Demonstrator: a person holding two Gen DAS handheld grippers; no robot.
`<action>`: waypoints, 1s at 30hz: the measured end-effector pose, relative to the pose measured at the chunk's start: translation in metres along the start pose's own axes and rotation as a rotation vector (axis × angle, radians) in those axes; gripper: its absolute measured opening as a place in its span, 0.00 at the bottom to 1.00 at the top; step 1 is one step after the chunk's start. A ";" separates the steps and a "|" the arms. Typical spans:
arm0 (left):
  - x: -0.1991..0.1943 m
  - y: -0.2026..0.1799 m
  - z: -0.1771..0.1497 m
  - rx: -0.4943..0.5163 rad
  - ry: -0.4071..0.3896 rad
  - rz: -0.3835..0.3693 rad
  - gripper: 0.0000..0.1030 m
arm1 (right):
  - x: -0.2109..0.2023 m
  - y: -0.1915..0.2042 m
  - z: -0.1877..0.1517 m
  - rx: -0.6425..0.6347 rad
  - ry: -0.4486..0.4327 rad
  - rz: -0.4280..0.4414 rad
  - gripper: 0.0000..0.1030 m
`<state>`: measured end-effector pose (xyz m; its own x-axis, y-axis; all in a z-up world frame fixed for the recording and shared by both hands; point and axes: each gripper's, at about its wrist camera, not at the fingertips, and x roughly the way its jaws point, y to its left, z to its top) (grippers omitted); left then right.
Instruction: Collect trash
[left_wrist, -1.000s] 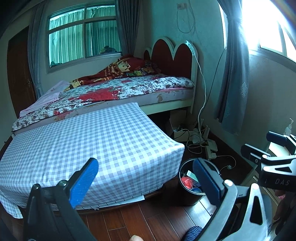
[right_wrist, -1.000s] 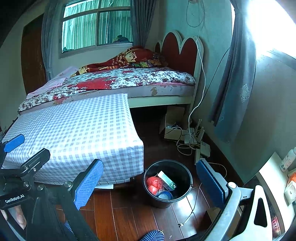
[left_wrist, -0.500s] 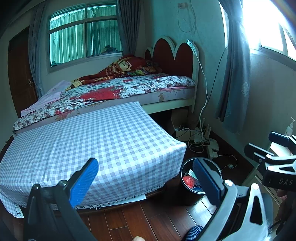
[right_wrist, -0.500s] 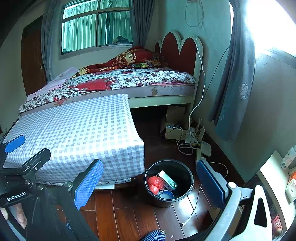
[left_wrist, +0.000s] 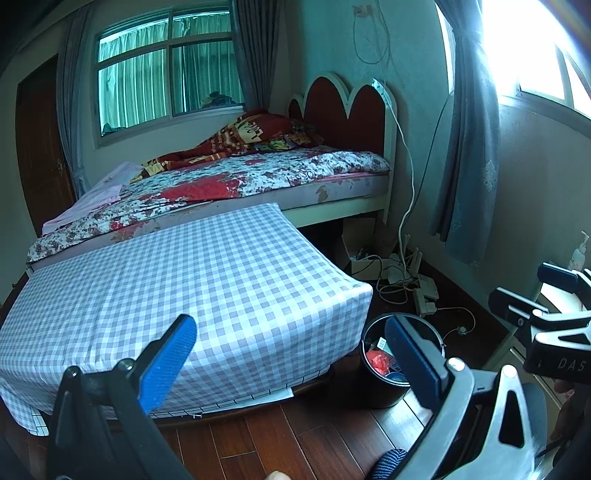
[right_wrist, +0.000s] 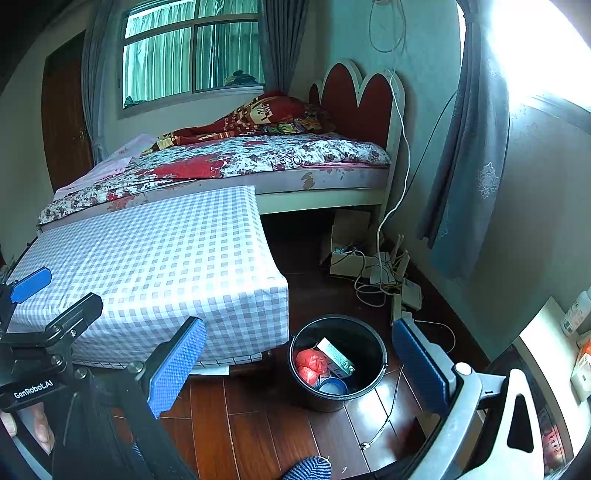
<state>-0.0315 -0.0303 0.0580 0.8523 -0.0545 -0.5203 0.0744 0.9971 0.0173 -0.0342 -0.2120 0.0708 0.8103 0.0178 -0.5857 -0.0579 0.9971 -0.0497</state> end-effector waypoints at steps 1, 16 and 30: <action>0.000 -0.001 0.000 0.001 0.000 -0.002 0.99 | 0.000 0.000 0.000 0.000 0.002 0.000 0.99; 0.000 -0.003 -0.001 0.004 0.001 -0.009 0.99 | 0.000 -0.001 0.001 0.007 0.006 -0.006 0.99; 0.000 -0.007 0.001 0.022 0.004 -0.021 0.99 | 0.002 -0.004 0.001 0.005 0.010 -0.006 0.99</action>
<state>-0.0309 -0.0372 0.0588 0.8484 -0.0756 -0.5239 0.1038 0.9943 0.0245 -0.0312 -0.2159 0.0708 0.8045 0.0113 -0.5939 -0.0503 0.9975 -0.0492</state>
